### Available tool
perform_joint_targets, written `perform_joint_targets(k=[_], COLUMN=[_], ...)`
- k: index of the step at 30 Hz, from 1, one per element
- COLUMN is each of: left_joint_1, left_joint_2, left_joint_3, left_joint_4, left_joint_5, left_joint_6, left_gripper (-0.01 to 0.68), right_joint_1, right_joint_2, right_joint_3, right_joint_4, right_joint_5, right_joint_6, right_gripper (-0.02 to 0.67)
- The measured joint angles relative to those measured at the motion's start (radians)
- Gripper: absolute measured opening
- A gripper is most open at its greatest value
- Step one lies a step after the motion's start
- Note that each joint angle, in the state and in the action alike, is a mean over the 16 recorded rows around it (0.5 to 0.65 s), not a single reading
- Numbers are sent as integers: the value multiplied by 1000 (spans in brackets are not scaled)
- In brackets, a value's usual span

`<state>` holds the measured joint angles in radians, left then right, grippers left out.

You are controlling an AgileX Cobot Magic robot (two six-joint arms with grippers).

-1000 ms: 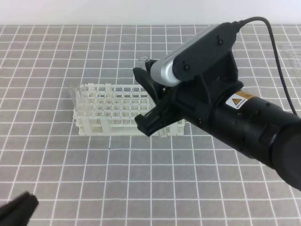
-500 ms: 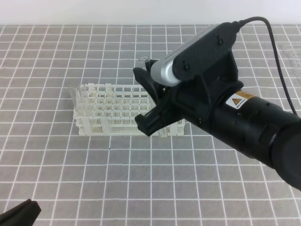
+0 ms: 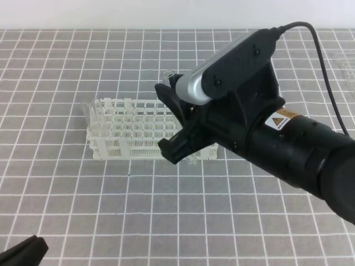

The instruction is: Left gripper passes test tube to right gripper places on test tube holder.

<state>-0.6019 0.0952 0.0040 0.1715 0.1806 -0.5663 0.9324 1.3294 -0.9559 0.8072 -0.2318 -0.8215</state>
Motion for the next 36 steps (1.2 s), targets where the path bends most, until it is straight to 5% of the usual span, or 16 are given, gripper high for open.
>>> perform_joint_targets(k=[17, 36], left_joint_1=[0, 0], left_joint_2=[0, 0], left_joint_3=[-1, 0], left_joint_4=[0, 5], left_joint_5=[4, 2], left_joint_6=[1, 1], left_gripper=[27, 27], right_joint_1=[-179, -195], right_joint_2=[201, 618], right_joint_3=[-12, -348], right_joint_4=[-945, -1263], right_joint_5=[-447, -519], right_joint_6=[963, 1210], right_gripper=[101, 101])
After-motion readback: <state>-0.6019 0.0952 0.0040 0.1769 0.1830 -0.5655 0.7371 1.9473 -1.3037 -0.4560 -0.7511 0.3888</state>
